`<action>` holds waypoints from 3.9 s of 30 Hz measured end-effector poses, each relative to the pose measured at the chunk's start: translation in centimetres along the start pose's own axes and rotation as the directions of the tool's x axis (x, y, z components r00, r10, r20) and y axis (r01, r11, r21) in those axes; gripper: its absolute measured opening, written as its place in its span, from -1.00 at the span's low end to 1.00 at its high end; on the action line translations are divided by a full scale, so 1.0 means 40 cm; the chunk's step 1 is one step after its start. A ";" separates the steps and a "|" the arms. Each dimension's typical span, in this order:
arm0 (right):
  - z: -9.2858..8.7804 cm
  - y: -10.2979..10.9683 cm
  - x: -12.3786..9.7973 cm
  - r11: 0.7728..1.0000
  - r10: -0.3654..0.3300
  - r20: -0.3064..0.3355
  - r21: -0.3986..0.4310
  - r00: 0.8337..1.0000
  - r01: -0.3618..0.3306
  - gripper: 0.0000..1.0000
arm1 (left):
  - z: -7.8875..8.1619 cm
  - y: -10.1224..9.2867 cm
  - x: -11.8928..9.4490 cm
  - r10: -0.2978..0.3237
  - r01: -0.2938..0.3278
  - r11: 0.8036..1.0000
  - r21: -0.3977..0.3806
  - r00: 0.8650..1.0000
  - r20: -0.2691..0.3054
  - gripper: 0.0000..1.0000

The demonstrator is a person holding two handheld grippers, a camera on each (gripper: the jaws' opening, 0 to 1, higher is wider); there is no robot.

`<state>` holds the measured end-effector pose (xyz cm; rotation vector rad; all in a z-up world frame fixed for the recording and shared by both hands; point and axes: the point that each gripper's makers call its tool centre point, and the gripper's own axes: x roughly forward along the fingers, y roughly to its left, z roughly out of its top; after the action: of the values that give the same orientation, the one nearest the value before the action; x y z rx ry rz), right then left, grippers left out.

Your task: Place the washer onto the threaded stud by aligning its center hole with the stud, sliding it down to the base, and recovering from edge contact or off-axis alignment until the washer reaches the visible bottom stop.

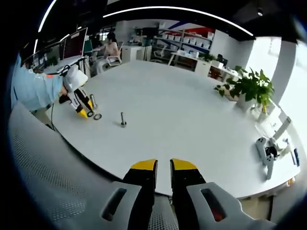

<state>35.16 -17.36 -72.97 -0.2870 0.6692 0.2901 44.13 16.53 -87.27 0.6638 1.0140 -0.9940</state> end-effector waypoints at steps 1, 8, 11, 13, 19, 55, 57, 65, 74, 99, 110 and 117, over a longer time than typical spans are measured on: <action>0.000 0.000 0.000 1.000 0.000 -0.001 0.000 1.000 0.000 -0.74 | 0.002 -0.001 0.001 -0.003 0.003 1.000 0.006 1.000 0.002 -0.49; -0.002 0.000 -0.001 1.000 0.001 -0.003 0.000 1.000 -0.001 -0.75 | 0.004 0.000 0.004 -0.015 0.015 1.000 0.026 1.000 -0.009 -0.53; -0.002 0.000 -0.001 1.000 0.000 -0.002 0.001 1.000 0.000 -0.75 | 0.004 0.000 0.004 -0.016 0.016 0.999 0.030 1.000 -0.013 -0.58; -0.001 0.001 -0.001 1.000 0.000 -0.002 0.002 1.000 0.000 -0.75 | 0.005 0.002 0.004 -0.013 0.013 0.999 0.032 1.000 -0.010 -0.58; 0.000 0.001 -0.001 1.000 0.000 0.000 0.003 1.000 0.000 -0.75 | 0.002 0.007 0.000 0.014 -0.013 0.997 0.075 1.000 -0.022 -0.59; 0.010 0.000 -0.003 1.000 -0.004 0.021 0.004 1.000 0.004 -0.75 | 0.050 0.011 -0.165 0.061 -0.058 0.995 0.078 0.997 -0.042 -0.61; 0.009 0.000 -0.003 1.000 -0.003 0.021 0.003 1.000 0.003 -0.75 | 0.053 0.016 -0.172 0.064 -0.060 0.995 0.080 0.997 -0.045 -0.61; 0.010 0.000 -0.003 1.000 -0.004 0.022 0.004 1.000 0.004 -0.75 | 0.070 0.050 -0.193 0.089 -0.082 0.991 0.110 0.994 -0.060 -0.61; 0.011 -0.004 -0.004 1.000 -0.011 0.026 0.007 1.000 0.010 -0.75 | 0.071 0.082 -0.181 0.108 -0.100 0.989 0.108 0.991 -0.075 -0.61; 0.008 -0.006 -0.002 1.000 -0.014 0.019 0.011 1.000 0.014 -0.76 | 0.060 0.119 -0.127 0.077 -0.068 0.994 0.081 0.991 -0.114 -0.60; 0.005 -0.005 -0.002 1.000 -0.012 0.015 0.012 1.000 0.012 -0.76 | 0.046 0.117 -0.095 0.047 -0.038 0.997 0.067 0.989 -0.139 -0.60; 0.004 -0.005 -0.002 1.000 -0.013 0.012 0.012 1.000 0.013 -0.76 | 0.031 0.113 -0.065 0.031 -0.022 0.998 0.063 0.987 -0.156 -0.60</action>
<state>35.28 -17.50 -72.76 -0.2779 0.6565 0.2756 48.23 18.34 -84.32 0.8140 1.1128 -0.9634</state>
